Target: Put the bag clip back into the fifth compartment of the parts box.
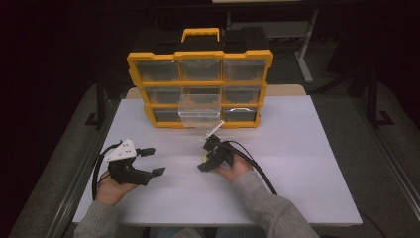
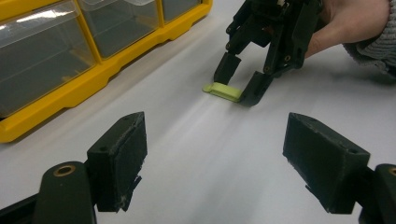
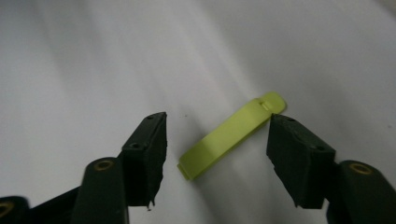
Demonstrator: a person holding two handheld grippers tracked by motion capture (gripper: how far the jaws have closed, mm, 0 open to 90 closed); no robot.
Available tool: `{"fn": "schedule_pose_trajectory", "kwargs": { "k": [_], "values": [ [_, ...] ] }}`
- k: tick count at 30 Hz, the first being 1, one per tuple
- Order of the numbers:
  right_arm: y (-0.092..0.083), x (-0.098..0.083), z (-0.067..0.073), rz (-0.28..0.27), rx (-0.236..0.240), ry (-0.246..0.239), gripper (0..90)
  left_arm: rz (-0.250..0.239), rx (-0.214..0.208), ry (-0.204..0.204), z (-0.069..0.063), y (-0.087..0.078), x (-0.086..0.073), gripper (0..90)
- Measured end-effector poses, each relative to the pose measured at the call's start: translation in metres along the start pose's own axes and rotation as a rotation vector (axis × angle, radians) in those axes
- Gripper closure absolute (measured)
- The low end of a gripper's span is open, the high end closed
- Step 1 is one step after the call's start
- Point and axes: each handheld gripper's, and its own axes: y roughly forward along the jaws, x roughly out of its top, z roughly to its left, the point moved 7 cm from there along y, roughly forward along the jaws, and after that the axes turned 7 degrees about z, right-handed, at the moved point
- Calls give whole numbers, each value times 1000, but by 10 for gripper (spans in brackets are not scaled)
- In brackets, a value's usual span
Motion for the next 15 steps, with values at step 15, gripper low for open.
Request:
{"fn": "schedule_pose_trajectory", "kwargs": {
  "k": [15],
  "values": [
    [0,2,1,40,-140,-73,698,-5,-6,-7,-1,2,0,216]
  ]
}}
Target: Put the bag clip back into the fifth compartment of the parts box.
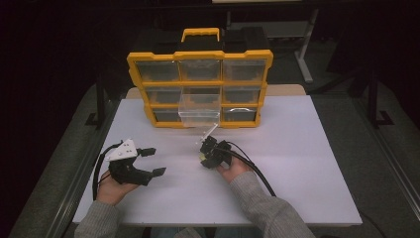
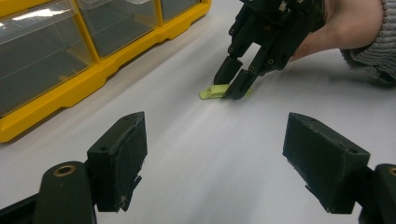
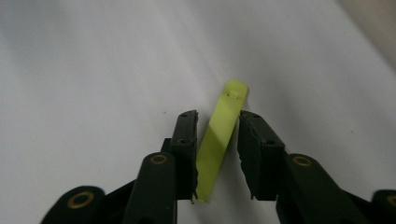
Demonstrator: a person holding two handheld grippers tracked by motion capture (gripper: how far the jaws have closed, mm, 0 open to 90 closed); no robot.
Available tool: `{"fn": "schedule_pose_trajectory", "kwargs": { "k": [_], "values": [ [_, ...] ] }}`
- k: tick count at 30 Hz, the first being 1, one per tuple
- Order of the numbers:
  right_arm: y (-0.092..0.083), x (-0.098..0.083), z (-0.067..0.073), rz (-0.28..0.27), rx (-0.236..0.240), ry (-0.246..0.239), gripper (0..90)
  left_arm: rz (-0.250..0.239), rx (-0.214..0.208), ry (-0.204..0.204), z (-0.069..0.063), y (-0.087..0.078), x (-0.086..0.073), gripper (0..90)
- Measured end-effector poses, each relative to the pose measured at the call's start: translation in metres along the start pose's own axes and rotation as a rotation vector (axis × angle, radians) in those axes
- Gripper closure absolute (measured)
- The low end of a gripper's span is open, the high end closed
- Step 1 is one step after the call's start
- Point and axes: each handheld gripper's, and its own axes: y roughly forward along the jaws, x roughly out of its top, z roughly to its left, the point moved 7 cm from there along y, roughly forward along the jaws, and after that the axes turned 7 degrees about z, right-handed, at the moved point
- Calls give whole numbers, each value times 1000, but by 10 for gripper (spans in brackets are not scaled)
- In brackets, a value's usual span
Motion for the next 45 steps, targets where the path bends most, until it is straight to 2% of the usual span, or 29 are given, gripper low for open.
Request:
{"fn": "schedule_pose_trajectory", "kwargs": {
  "k": [3,10,13,14,15,16,17,18,19,20,22,23,24,27,28,29,30,45],
  "values": [
    [0,0,-1,-4,2,-18,757,2,0,0,0,0,0,216],
    [0,-2,-4,-30,37,-42,769,2,-1,1,0,0,0,216],
    [-2,-4,-3,-27,67,-27,770,4,0,5,1,0,-1,216],
    [-1,-3,-3,-40,72,-50,770,4,-1,4,1,0,-1,216],
    [-2,-4,-1,-29,78,-37,770,3,0,3,1,0,-1,216],
    [-3,-3,0,-36,80,-58,770,4,0,3,1,0,-1,216],
    [-4,-5,3,-21,89,-36,770,6,0,4,1,0,-1,216],
    [-5,-4,5,-18,96,-34,770,2,0,3,1,0,-1,216],
    [-6,-4,5,-24,97,-41,770,1,-1,1,1,0,-1,216],
    [-6,0,2,-64,96,-93,770,0,0,0,1,0,-1,216],
    [-10,-3,6,-39,119,-37,770,-5,-1,-4,0,0,0,216],
    [-10,0,4,-73,116,-89,770,-5,-1,-9,0,0,0,216],
    [-13,-3,6,-46,130,-46,770,-5,-2,-9,0,0,0,216],
    [-18,-4,8,-41,144,-30,770,-5,-3,-11,0,-1,-1,216],
    [-20,-4,8,-41,145,-36,770,-4,-2,-9,1,-1,-1,216],
    [-18,2,4,-102,141,-125,770,-4,-2,-10,1,-1,-1,216],
    [-20,2,4,-109,149,-136,770,-2,-3,-9,1,-1,-1,216],
    [-44,2,5,-128,191,-159,770,-1,-7,-14,1,-1,-1,216]
  ]
}}
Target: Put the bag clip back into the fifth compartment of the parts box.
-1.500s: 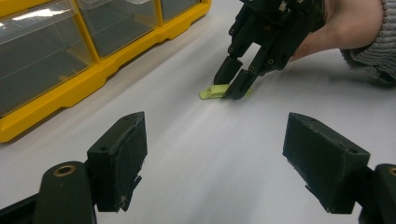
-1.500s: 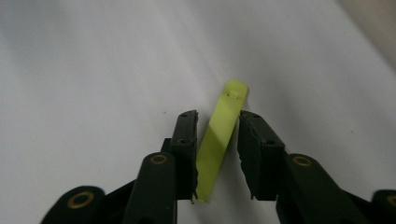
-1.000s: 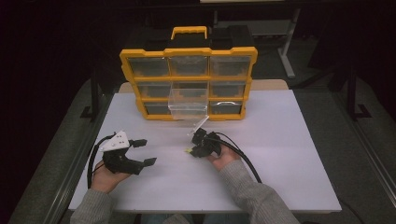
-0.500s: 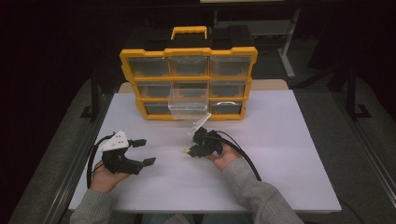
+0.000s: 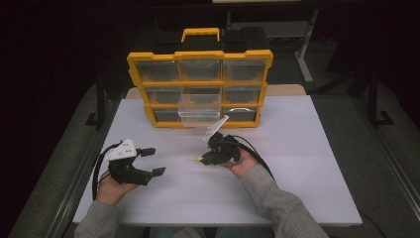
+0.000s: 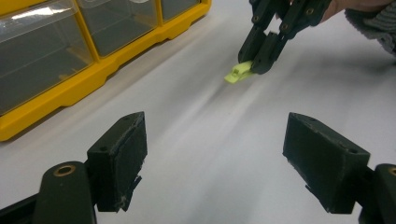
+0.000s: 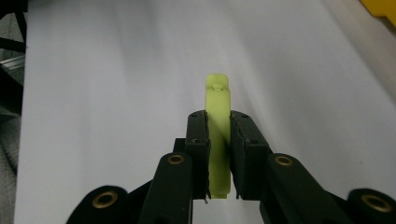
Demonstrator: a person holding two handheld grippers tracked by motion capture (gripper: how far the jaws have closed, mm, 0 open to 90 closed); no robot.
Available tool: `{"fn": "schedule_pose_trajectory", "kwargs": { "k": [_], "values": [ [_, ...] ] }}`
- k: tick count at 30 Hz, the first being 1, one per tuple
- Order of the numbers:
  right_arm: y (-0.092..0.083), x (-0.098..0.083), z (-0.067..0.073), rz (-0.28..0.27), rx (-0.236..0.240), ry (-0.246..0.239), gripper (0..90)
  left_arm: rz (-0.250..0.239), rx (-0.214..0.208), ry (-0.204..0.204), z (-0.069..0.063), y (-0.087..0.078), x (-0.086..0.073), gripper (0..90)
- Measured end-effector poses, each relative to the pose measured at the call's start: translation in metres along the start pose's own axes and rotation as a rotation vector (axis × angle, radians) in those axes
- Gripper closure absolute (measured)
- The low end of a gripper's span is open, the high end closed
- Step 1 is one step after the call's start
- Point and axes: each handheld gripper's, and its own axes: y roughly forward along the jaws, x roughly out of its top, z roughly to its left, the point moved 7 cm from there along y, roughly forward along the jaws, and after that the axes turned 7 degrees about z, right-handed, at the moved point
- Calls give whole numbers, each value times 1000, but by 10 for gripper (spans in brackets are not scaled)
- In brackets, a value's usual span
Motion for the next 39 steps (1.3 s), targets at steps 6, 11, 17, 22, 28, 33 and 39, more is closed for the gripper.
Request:
{"fn": "schedule_pose_trajectory", "kwargs": {
  "k": [6,11,17,22,28,33,39],
  "values": [
    [-10,4,3,-12,16,-21,770,-1,1,10,1,0,0,216],
    [-18,11,5,-30,26,-40,770,1,0,1,1,-1,-1,216],
    [-27,17,8,-36,45,-56,770,3,5,9,2,-2,-1,216],
    [-35,23,8,-46,52,-67,770,2,5,8,2,-2,-1,216],
    [-43,28,8,-53,55,-74,770,3,6,8,2,-2,-1,216],
    [-50,33,8,-64,51,-85,770,2,6,11,2,-2,-1,216],
    [-58,40,7,-74,50,-104,770,2,6,14,3,-2,-1,216]
  ]
}}
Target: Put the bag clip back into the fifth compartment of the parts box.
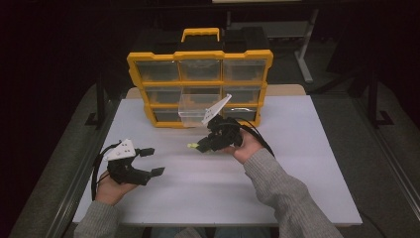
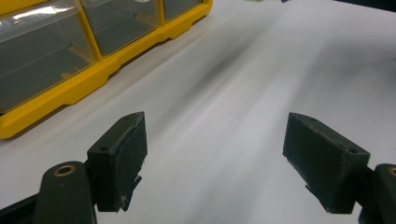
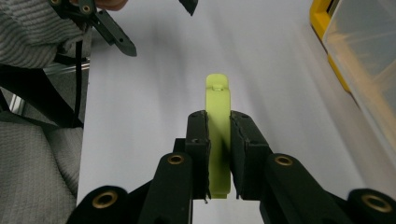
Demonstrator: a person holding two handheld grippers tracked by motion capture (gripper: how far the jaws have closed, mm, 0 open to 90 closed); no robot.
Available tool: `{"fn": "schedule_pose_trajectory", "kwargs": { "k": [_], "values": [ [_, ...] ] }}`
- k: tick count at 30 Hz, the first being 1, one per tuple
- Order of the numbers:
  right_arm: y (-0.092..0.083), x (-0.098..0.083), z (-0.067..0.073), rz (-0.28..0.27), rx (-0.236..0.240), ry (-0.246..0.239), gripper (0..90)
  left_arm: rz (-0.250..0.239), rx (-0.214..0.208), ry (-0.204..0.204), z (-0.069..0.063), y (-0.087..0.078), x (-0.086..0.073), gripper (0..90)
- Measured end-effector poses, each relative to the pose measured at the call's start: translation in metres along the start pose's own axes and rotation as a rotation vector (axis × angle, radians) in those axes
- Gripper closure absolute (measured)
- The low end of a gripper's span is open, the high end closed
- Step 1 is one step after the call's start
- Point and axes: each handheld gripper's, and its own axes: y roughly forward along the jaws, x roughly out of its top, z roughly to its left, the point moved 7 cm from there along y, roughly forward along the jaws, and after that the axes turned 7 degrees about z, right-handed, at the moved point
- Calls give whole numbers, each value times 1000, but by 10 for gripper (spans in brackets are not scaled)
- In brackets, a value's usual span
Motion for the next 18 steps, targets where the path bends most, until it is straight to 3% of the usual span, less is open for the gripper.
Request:
{"fn": "schedule_pose_trajectory", "kwargs": {
  "k": [18],
  "values": [
    [-22,29,2,-9,-9,-44,770,2,-1,-6,0,-1,-1,216]
  ]
}}
